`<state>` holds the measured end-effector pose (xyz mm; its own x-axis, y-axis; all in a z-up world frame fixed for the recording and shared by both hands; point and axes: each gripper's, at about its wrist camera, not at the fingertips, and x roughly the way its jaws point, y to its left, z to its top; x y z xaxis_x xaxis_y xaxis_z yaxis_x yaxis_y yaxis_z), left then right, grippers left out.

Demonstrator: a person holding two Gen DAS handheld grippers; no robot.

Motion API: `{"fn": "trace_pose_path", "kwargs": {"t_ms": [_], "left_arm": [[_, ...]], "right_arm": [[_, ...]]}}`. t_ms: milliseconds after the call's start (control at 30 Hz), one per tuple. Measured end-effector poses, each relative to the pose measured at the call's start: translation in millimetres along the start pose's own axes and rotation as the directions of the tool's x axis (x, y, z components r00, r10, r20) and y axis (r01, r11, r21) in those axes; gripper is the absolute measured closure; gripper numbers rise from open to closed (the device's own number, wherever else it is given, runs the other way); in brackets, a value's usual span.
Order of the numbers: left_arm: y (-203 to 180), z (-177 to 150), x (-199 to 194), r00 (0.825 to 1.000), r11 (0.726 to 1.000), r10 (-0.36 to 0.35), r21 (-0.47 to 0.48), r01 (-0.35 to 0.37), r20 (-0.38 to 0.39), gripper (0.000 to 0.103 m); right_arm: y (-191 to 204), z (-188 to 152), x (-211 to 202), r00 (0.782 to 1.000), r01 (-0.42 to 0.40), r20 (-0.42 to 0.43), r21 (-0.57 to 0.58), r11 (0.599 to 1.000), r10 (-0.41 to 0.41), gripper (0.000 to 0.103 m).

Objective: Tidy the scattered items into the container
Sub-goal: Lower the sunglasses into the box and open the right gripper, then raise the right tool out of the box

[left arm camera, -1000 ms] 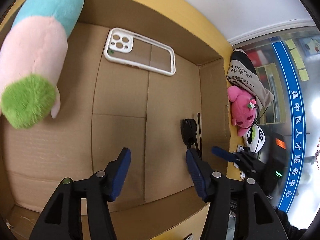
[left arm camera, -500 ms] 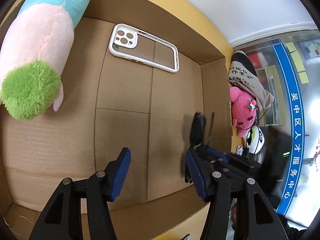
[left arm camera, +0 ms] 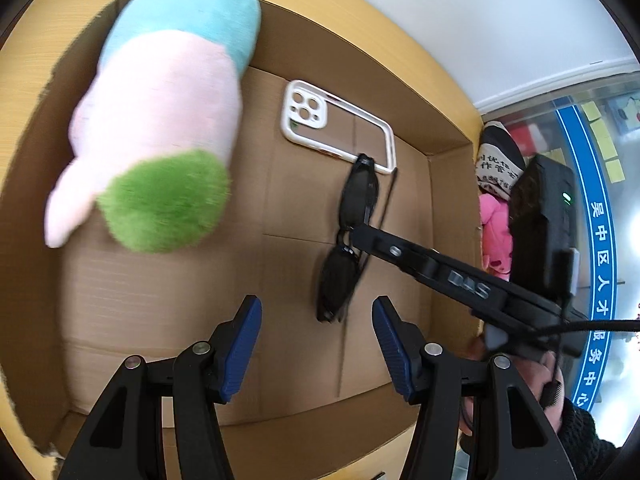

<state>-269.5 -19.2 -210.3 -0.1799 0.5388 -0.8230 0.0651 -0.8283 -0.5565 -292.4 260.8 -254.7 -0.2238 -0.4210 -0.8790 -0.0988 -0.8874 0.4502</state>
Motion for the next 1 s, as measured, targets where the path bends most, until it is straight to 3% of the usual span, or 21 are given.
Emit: {"fn": "trace_pose_path", "kwargs": {"t_ms": [133, 267, 300, 367, 433, 500, 633, 767, 833, 1000], "left_arm": [[5.5, 0.4, -5.1, 1.0, 1.0, 0.01, -0.004, -0.01, 0.011, 0.042], [5.5, -2.3, -11.9, 0.999, 0.999, 0.041, 0.01, -0.041, 0.023, 0.042], [3.8, -3.7, -14.3, 0.998, 0.999, 0.049, 0.016, -0.049, 0.031, 0.042], [-3.2, -7.6, -22.8, 0.995, 0.995, 0.084, 0.039, -0.087, 0.061, 0.042], [-13.5, -13.8, -33.5, 0.987, 0.989, 0.126, 0.07, -0.133, 0.099, 0.038], [-26.8, -22.2, -49.0, 0.971, 0.976, 0.175, 0.105, -0.193, 0.163, 0.025], [-51.7, -42.7, -88.9, 0.911, 0.945, 0.248, 0.124, -0.302, 0.329, 0.008], [-69.9, -65.1, -127.4, 0.858, 0.942, 0.265, 0.074, -0.329, 0.44, 0.006], [-79.8, -75.5, -141.7, 0.84, 0.941, 0.27, 0.056, -0.334, 0.47, 0.001], [-111.6, -107.4, -161.2, 0.799, 0.915, 0.306, 0.073, -0.398, 0.518, 0.001]], "right_arm": [[6.5, 3.8, 18.8, 0.999, 0.034, -0.022, -0.023, 0.999, -0.035, 0.095], [13.0, 1.7, 17.4, 0.999, 0.053, 0.011, -0.074, 0.996, -0.052, 0.09], [15.3, 0.5, 13.1, 0.999, 0.048, 0.019, -0.084, 0.995, -0.046, 0.086], [22.8, -2.7, -2.9, 0.998, 0.046, 0.048, -0.111, 0.993, -0.041, 0.066], [33.5, -8.4, -23.4, 0.995, 0.063, 0.088, -0.155, 0.986, -0.05, 0.057], [46.8, -19.0, -48.2, 0.99, 0.093, 0.128, -0.206, 0.974, -0.067, 0.052], [73.1, -51.7, -102.8, 0.965, 0.196, 0.232, -0.309, 0.931, -0.126, 0.047], [85.3, -89.1, -151.9, 0.94, 0.251, 0.306, -0.326, 0.912, -0.149, 0.044], [89.4, -100.8, -170.3, 0.937, 0.247, 0.319, -0.312, 0.917, -0.143, 0.044], [90.6, -138.4, -208.4, 0.93, 0.244, 0.339, -0.286, 0.927, -0.141, 0.044]]}}
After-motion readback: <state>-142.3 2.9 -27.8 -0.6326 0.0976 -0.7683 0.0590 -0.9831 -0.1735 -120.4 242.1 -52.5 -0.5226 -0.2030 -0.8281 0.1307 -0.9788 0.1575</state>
